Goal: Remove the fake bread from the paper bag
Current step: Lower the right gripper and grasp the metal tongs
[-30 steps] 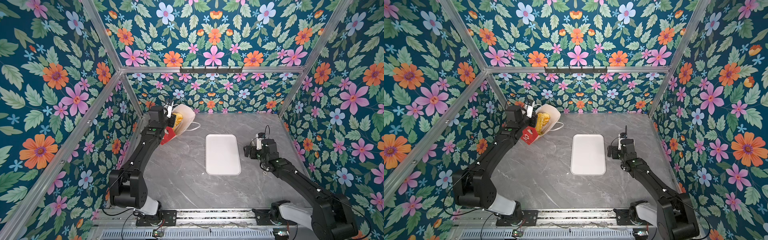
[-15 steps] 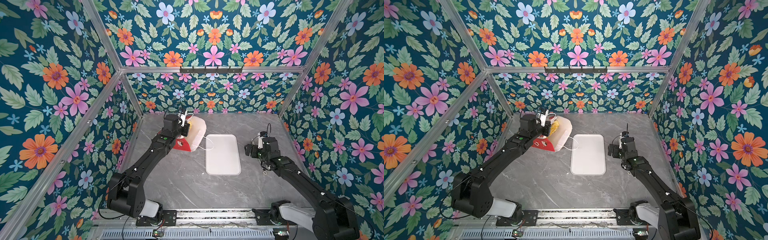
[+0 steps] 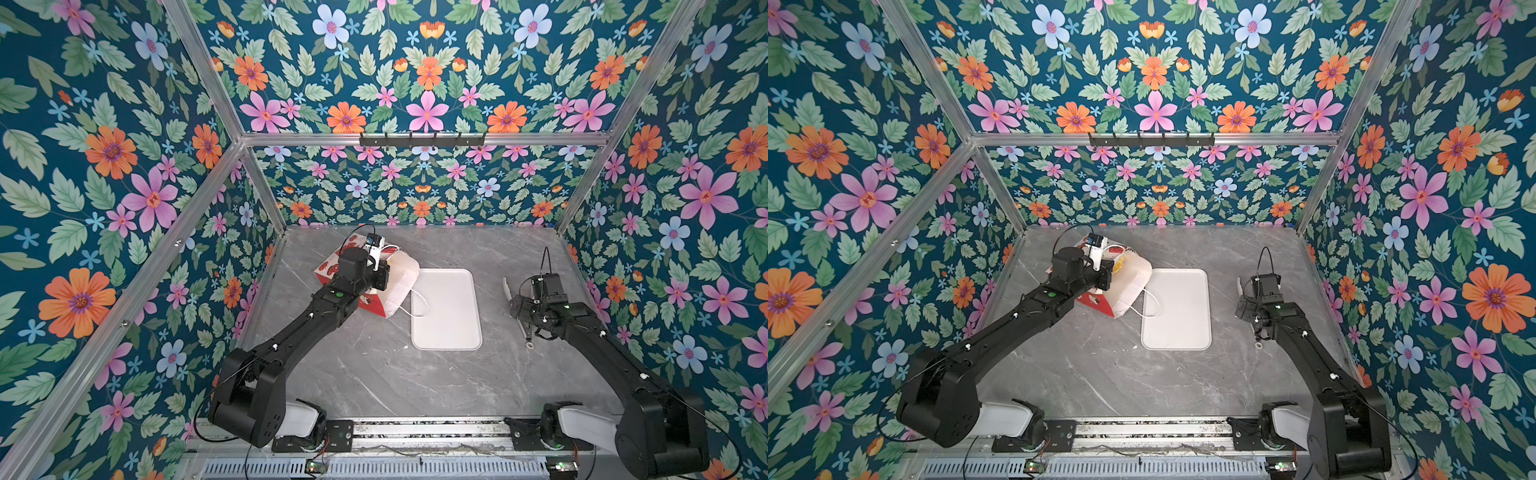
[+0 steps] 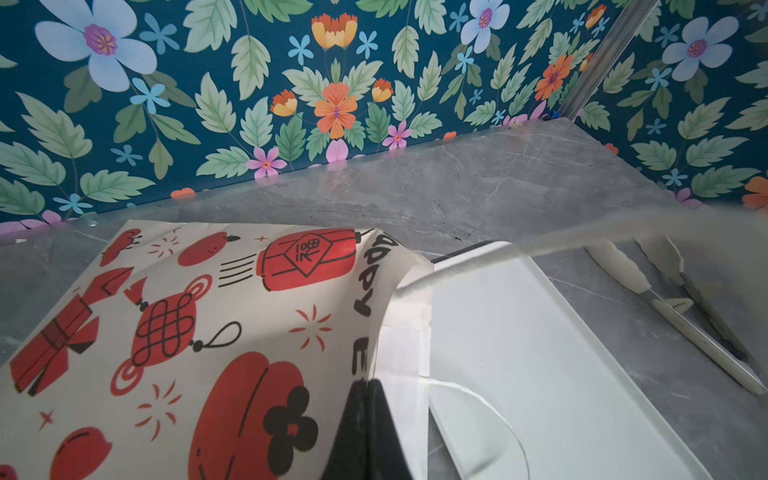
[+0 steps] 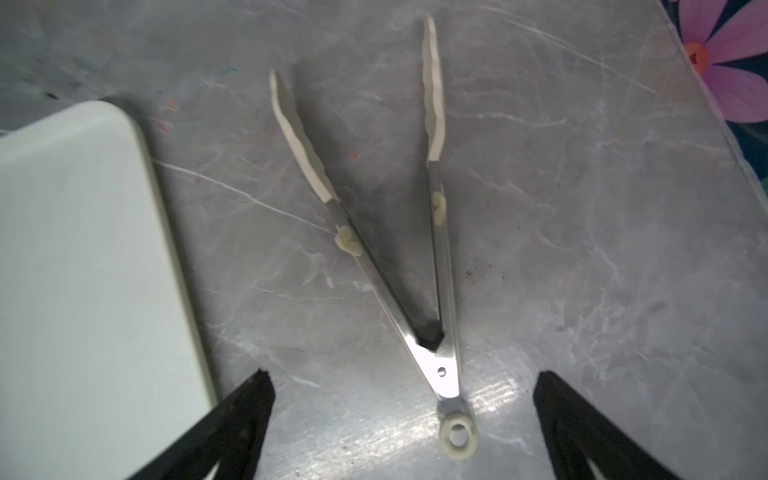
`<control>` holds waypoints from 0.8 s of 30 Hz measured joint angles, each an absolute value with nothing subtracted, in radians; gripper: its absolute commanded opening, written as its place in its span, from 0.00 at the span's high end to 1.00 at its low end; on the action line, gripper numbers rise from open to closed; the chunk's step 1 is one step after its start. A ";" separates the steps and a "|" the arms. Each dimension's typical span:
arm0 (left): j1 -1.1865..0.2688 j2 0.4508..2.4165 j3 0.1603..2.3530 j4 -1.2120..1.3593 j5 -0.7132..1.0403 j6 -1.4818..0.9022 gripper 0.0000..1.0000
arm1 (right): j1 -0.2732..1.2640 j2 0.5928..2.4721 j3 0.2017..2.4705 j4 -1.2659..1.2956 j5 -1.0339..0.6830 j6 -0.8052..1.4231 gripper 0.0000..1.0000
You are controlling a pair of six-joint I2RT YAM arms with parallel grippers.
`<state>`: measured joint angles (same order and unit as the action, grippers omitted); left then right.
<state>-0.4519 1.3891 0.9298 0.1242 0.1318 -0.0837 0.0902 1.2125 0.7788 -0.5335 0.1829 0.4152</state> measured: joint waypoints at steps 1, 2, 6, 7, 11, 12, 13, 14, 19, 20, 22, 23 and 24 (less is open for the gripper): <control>-0.452 1.389 0.922 0.131 0.134 -0.088 1.00 | 0.088 1.222 0.781 -0.546 0.168 0.415 0.01; -0.452 1.389 0.913 0.140 0.139 -0.095 1.00 | 0.086 1.234 0.784 -0.555 0.153 0.416 0.01; -0.452 1.389 0.887 0.175 0.154 -0.105 1.00 | 0.083 1.296 0.791 -0.574 0.137 0.416 0.01; -0.452 1.389 0.882 0.183 0.156 -0.108 1.00 | 0.081 1.312 0.794 -0.580 0.133 0.417 0.01; -0.452 1.389 0.861 0.213 0.174 -0.124 1.00 | 0.073 1.378 0.823 -0.595 0.130 0.418 0.01; -0.452 1.388 0.857 0.217 0.178 -0.124 1.00 | 0.069 1.398 0.830 -0.595 0.127 0.417 0.01; -0.452 1.385 0.854 0.218 0.180 -0.124 1.00 | 0.066 1.414 0.836 -0.595 0.123 0.417 0.01; -0.452 1.382 0.849 0.222 0.180 -0.124 1.00 | 0.062 1.434 0.842 -0.593 0.118 0.415 0.01; -0.452 1.376 0.839 0.233 0.184 -0.123 1.00 | 0.057 1.539 0.875 -0.587 0.106 0.411 0.01; -0.452 1.376 0.836 0.236 0.185 -0.123 1.00 | 0.054 1.568 0.885 -0.580 0.103 0.410 0.01; -0.452 1.373 0.831 0.236 0.189 -0.123 1.00 | 0.052 1.608 0.902 -0.576 0.102 0.405 0.02; -0.452 1.369 0.827 0.235 0.191 -0.123 1.00 | 0.050 1.625 0.913 -0.576 0.097 0.398 0.02; -0.452 1.364 0.823 0.235 0.191 -0.123 1.00 | 0.049 1.636 0.923 -0.575 0.094 0.389 0.04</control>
<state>-0.4522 1.3636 0.8234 0.2352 0.1913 -0.1230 0.0494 1.6360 0.9234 -0.5751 0.0937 0.3885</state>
